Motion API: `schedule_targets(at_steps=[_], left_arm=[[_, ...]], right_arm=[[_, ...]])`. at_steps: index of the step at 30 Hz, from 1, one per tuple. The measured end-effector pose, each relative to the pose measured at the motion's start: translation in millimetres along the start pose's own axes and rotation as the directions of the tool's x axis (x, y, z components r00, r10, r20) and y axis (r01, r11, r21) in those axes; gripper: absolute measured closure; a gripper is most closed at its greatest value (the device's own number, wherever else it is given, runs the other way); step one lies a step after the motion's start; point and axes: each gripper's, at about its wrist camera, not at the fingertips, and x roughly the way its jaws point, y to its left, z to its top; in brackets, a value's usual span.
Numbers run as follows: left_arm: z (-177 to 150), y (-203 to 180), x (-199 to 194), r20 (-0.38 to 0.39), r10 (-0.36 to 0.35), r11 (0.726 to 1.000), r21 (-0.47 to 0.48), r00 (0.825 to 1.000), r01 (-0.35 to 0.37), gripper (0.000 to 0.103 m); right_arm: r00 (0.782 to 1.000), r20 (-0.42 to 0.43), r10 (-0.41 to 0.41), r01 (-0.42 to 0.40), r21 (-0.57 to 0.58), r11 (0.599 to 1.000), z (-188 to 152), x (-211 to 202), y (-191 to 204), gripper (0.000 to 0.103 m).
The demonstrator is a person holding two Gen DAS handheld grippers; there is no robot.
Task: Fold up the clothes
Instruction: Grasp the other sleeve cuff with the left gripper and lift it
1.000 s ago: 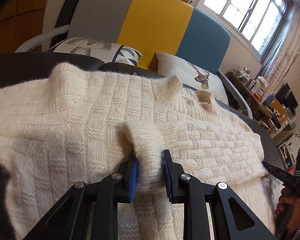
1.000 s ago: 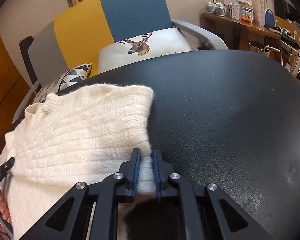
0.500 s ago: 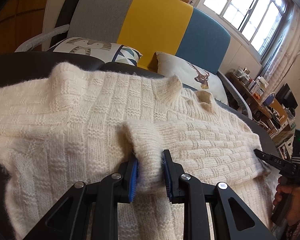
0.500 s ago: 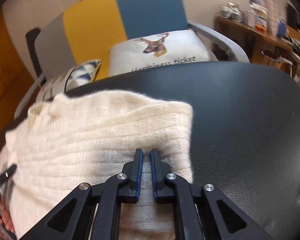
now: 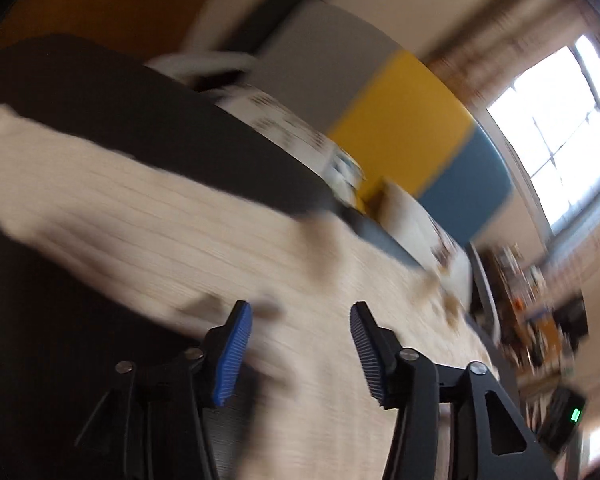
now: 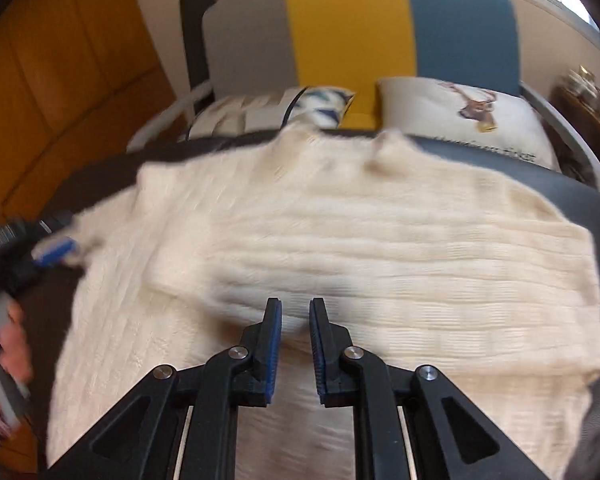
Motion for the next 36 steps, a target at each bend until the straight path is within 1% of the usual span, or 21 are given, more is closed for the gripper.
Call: schedule_targets(at_steps=[1, 2, 3, 5, 6, 8, 10, 12, 13, 15, 17, 20, 21, 22, 23, 24, 25, 27, 31, 33, 36], left_arm=[[11.0, 18.7, -6.5, 0.031, 0.038, 0.998, -0.044, 0.999, -0.037, 0.038], [21.8, 40.2, -10.5, 0.054, 0.098, 0.991, -0.094, 0.994, -0.093, 0.035], [32.2, 61.6, -14.1, 0.064, 0.155, 0.979, -0.144, 0.986, -0.145, 0.035], [49.3, 97.8, -20.2, 0.065, 0.234, 0.949, -0.231, 0.970, -0.214, 0.035], [57.0, 115.5, -23.4, 0.068, 0.266, 0.931, -0.276, 0.961, -0.238, 0.035], [70.0, 146.0, -27.9, 0.078, 0.307, 0.896, -0.359, 0.948, -0.261, 0.035], [81.0, 167.5, -28.4, 0.080, 0.342, 0.868, -0.409, 0.936, -0.282, 0.035], [88.5, 185.5, -26.3, 0.072, 0.369, 0.837, -0.459, 0.927, -0.297, 0.035], [91.2, 190.9, -25.1, 0.073, 0.377, 0.828, -0.474, 0.923, -0.300, 0.035], [95.3, 192.7, -22.3, 0.086, 0.385, 0.827, -0.475, 0.919, -0.302, 0.034], [98.7, 188.4, -15.9, 0.083, 0.397, 0.834, -0.450, 0.914, -0.321, 0.031], [101.9, 181.9, -9.1, 0.080, 0.449, 0.834, -0.395, 0.890, -0.385, 0.032], [102.0, 181.1, -6.9, 0.084, 0.474, 0.829, -0.380, 0.877, -0.411, 0.034], [102.1, 180.4, -4.8, 0.088, 0.498, 0.822, -0.365, 0.863, -0.437, 0.047], [101.7, 179.5, -2.8, 0.093, 0.513, 0.819, -0.351, 0.853, -0.454, 0.060], [100.6, 178.6, -1.2, 0.100, 0.517, 0.821, -0.339, 0.850, -0.460, 0.067], [99.7, 178.7, 0.0, 0.105, 0.515, 0.825, -0.331, 0.850, -0.459, 0.083], [98.7, 181.2, 0.7, 0.115, 0.492, 0.839, -0.326, 0.863, -0.435, 0.089], [101.1, 186.7, 0.1, 0.130, 0.435, 0.869, -0.321, 0.891, -0.377, 0.093], [102.7, 188.8, -7.5, 0.154, 0.392, 0.883, -0.339, 0.907, -0.324, 0.093], [107.4, 185.8, -20.0, 0.198, 0.327, 0.904, -0.350, 0.924, -0.245, 0.093]], right_arm=[[1.000, -0.004, -0.005, 0.005, 0.001, 1.000, 1.0, 5.9, 4.8, 0.087], [1.000, -0.008, -0.011, 0.011, 0.003, 1.000, 2.0, 11.8, 9.6, 0.086], [1.000, -0.011, -0.019, 0.019, 0.007, 1.000, 4.0, 16.1, 12.6, 0.086], [0.999, -0.009, -0.035, 0.035, 0.039, 0.999, 4.4, 10.1, 14.4, 0.086], [0.999, 0.009, -0.036, 0.035, 0.064, 0.997, 2.6, 2.4, 15.0, 0.086], [0.998, 0.045, -0.034, 0.029, 0.107, 0.994, -0.4, -12.2, 16.7, 0.086], [0.996, 0.087, -0.009, -0.002, 0.121, 0.993, -3.6, -26.7, 23.3, 0.086], [0.994, 0.105, 0.012, -0.025, 0.118, 0.993, -4.2, -33.9, 32.0, 0.086], [0.993, 0.112, 0.023, -0.036, 0.115, 0.993, -4.4, -37.1, 36.4, 0.086], [0.991, 0.123, 0.047, -0.061, 0.107, 0.992, -3.6, -41.7, 44.9, 0.086], [0.991, 0.119, 0.066, -0.077, 0.086, 0.993, 1.3, -37.9, 54.2, 0.086], [0.991, 0.107, 0.085, -0.093, 0.076, 0.993, 3.9, -30.2, 64.4, 0.086], [0.991, 0.099, 0.094, -0.102, 0.082, 0.991, 3.8, -27.0, 66.2, 0.086], [0.991, 0.091, 0.103, -0.111, 0.089, 0.990, 3.7, -23.8, 68.1, 0.086], [0.990, 0.083, 0.111, -0.119, 0.095, 0.988, 3.5, -20.6, 69.9, 0.086], [0.990, 0.073, 0.118, -0.126, 0.101, 0.987, 2.4, -17.6, 71.3, 0.086], [0.991, 0.061, 0.120, -0.125, 0.106, 0.986, -0.6, -14.9, 72.1, 0.086], [0.991, 0.043, 0.123, -0.127, 0.111, 0.986, -6.8, -10.7, 72.3, 0.086], [0.990, 0.025, 0.142, -0.144, 0.152, 0.978, -15.2, -6.3, 66.4, 0.086], [0.989, 0.022, 0.149, -0.151, 0.167, 0.974, -16.0, -6.6, 64.0, 0.086], [0.988, 0.030, 0.153, -0.156, 0.171, 0.973, -14.6, -10.5, 61.6, 0.086]])
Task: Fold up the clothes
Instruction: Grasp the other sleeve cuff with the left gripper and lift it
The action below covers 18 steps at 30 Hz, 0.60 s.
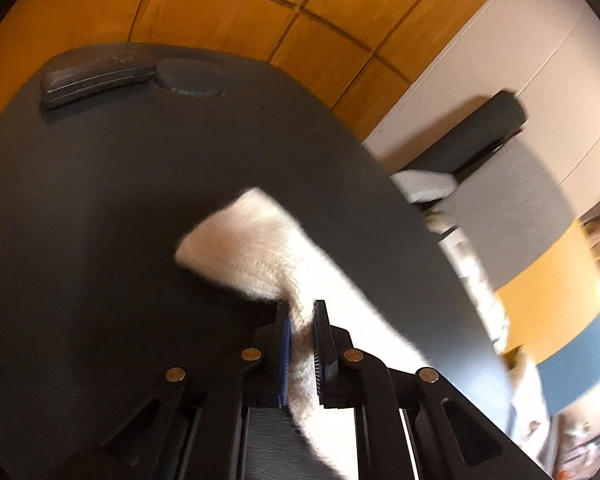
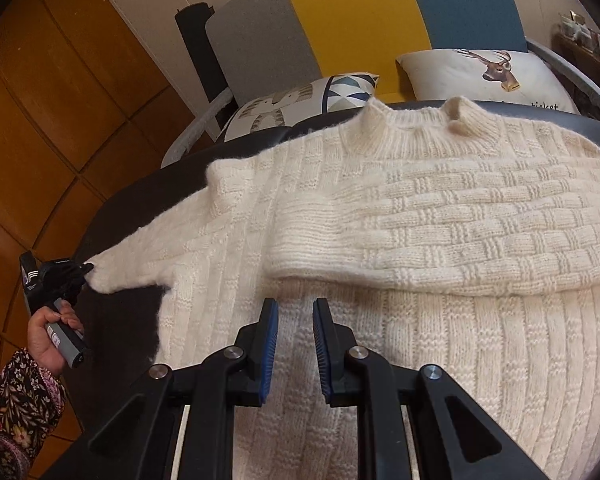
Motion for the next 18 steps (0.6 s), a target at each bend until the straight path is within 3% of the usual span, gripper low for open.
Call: schedule_targets(at_steps=[11, 18], left_arm=[[13.4, -46.5, -44.8, 0.046, -0.216, 0.975, 0.071, 0.975, 0.212, 0.093], [-2.1, -112.9, -92.9, 0.016, -0.383, 0.911, 0.173, 0.924, 0.374, 0.093]], right_arm=[[0.998, 0.028, 0.049, -0.051, 0.064, 0.997, 1.9, -17.6, -6.8, 0.086], [0.995, 0.066, 0.074, -0.081, 0.121, 0.989, 5.1, -34.6, -19.5, 0.086]])
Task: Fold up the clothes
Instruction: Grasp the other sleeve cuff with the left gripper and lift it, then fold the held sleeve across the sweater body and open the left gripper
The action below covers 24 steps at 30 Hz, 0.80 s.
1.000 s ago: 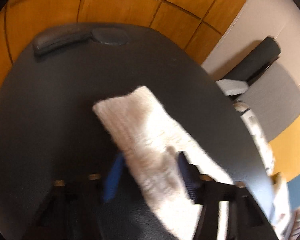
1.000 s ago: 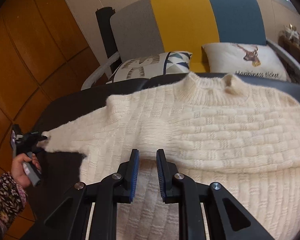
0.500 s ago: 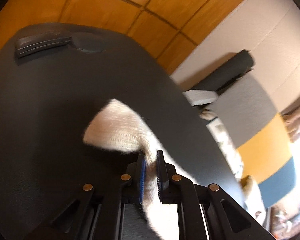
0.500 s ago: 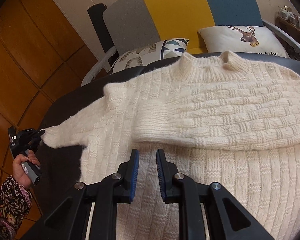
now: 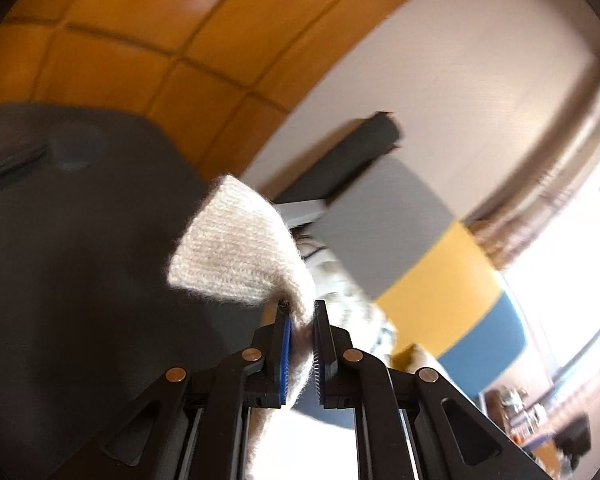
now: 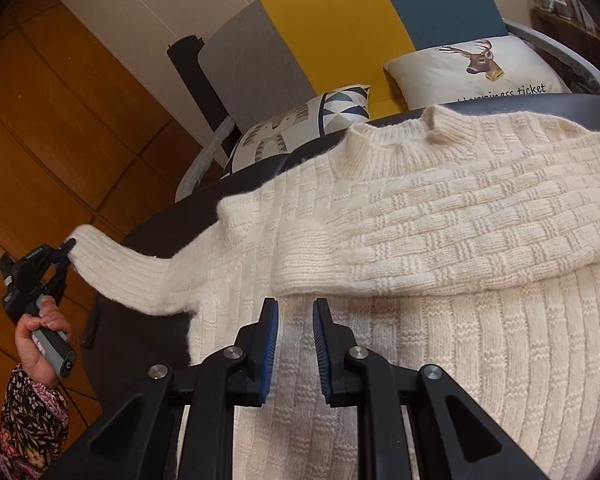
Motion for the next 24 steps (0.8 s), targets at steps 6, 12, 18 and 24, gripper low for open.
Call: schedule_targets(at_steps=[6, 12, 18, 24], left_arm=[[-2.1, -72.0, -16.7, -0.017, -0.154, 0.984, 0.084, 0.988, 0.155, 0.093], [-27.1, -143.4, -25.4, -0.086, -0.266, 0.945, 0.174, 0.960, 0.278, 0.093], [-77.0, -195.4, -26.1, -0.188, -0.313, 0.905, 0.240, 0.931, 0.352, 0.093], [-130.9, -220.4, -22.2, -0.264, -0.292, 0.891, 0.275, 0.919, 0.362, 0.093]], right_arm=[[0.999, 0.019, 0.027, -0.028, 0.056, 0.998, 3.2, -13.3, -15.6, 0.086], [0.998, 0.036, 0.055, -0.059, 0.115, 0.992, 4.3, -24.8, -33.4, 0.086], [0.997, 0.058, 0.055, -0.063, 0.151, 0.987, 6.3, -38.6, -52.4, 0.081], [0.996, 0.081, 0.043, -0.059, 0.198, 0.978, 2.4, -52.4, -78.0, 0.081]])
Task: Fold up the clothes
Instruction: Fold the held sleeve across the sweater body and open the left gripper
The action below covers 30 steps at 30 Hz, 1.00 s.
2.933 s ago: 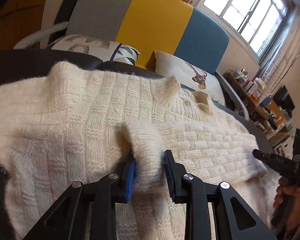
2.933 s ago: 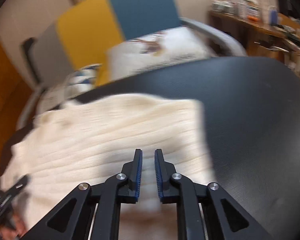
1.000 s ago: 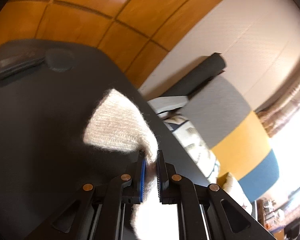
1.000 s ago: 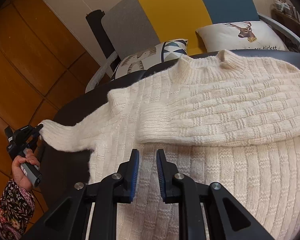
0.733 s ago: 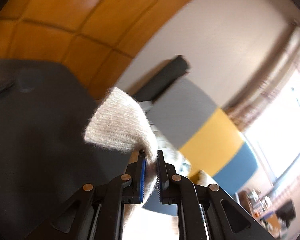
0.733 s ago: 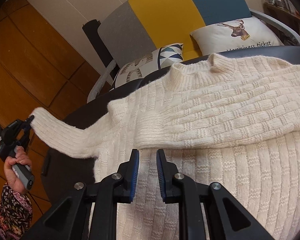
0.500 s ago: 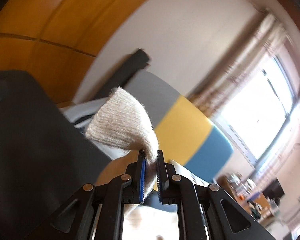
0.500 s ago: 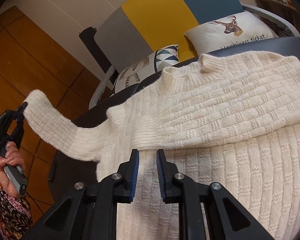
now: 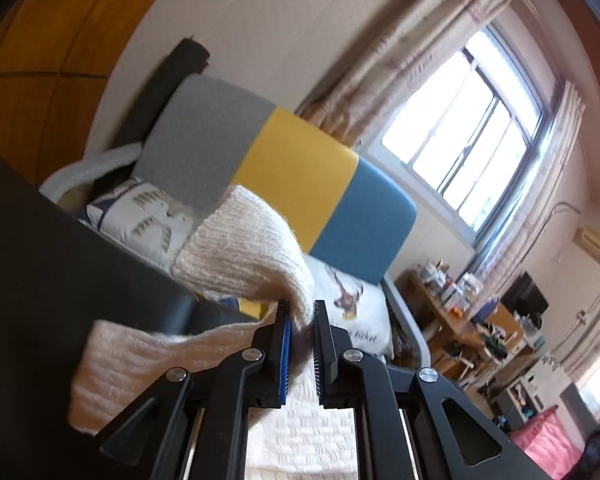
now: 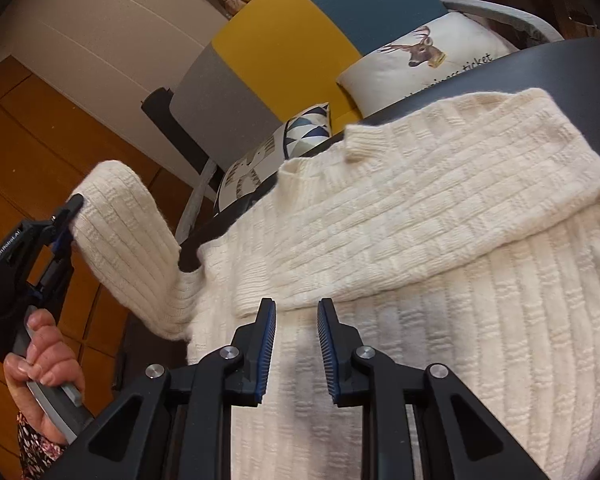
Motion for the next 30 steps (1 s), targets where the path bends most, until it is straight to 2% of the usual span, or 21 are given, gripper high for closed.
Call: schedule_targets(at_steps=[7, 16, 22, 27, 30], left_arm=[[-51.3, -41.9, 40.5, -0.099, -0.028, 0.997, 0.062, 0.995, 0.034, 0.093], [-107.3, -69.3, 94.8, -0.261, 0.021, 0.988, 0.154, 0.965, 0.020, 0.093], [-124.4, -71.0, 114.7, -0.300, 0.045, 0.986, 0.168, 0.953, 0.006, 0.093], [-136.5, -82.8, 130.4, -0.304, 0.073, 0.972, 0.235, 0.950, 0.000, 0.093], [-147.7, -86.2, 142.3, -0.327, 0.111, 0.962, 0.273, 0.939, -0.018, 0.092]], right_arm=[[1.000, 0.019, -0.020, 0.019, 0.060, 0.998, 4.1, -14.8, -25.7, 0.081], [0.998, 0.046, -0.050, 0.047, 0.073, 0.996, 8.8, -35.2, -41.4, 0.081], [0.997, 0.045, -0.063, 0.058, 0.096, 0.994, 9.5, -36.9, -53.5, 0.081], [0.997, 0.033, -0.069, 0.065, 0.105, 0.992, 6.3, -32.7, -57.0, 0.081], [0.997, 0.027, -0.077, 0.074, 0.107, 0.991, 5.3, -30.7, -59.0, 0.081]])
